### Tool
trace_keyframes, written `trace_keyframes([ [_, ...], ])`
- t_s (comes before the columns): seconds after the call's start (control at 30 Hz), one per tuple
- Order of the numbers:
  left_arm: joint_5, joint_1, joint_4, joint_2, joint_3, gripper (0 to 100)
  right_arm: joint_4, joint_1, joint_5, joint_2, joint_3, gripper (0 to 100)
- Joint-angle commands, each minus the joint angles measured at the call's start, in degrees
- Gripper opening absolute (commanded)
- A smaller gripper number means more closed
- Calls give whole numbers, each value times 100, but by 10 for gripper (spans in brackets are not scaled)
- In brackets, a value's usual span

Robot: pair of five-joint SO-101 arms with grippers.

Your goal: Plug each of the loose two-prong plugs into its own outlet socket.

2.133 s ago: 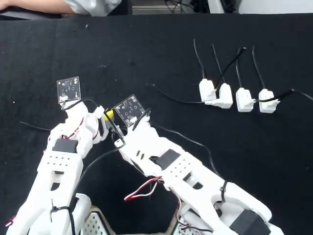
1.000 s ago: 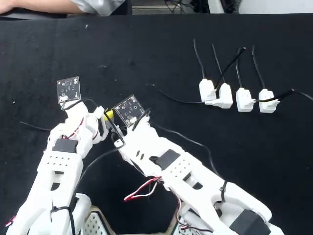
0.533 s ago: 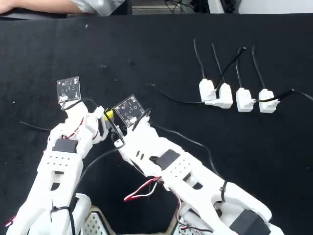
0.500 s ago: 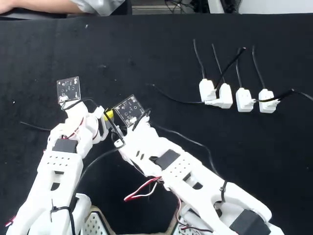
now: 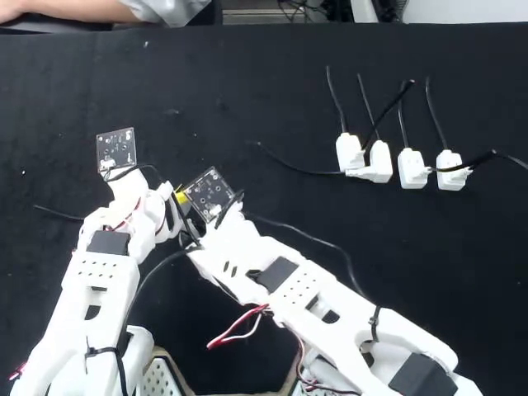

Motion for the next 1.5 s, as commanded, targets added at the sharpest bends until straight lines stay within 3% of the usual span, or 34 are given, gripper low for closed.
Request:
trace_keyframes([
  [0.0, -53, 92, 35, -88, -330, 239, -79, -79, -53, -286, -84, 11],
  [0.3, -510, 40, -9, -35, -13, 238, -53, 88, -53, -347, -110, 11],
  [0.8, -536, 22, -9, -35, 4, 238, 325, 88, -18, -1789, 409, 11],
  [1.47, -510, 22, -9, -35, -13, 238, 369, 396, -9, -1789, 444, 11],
])
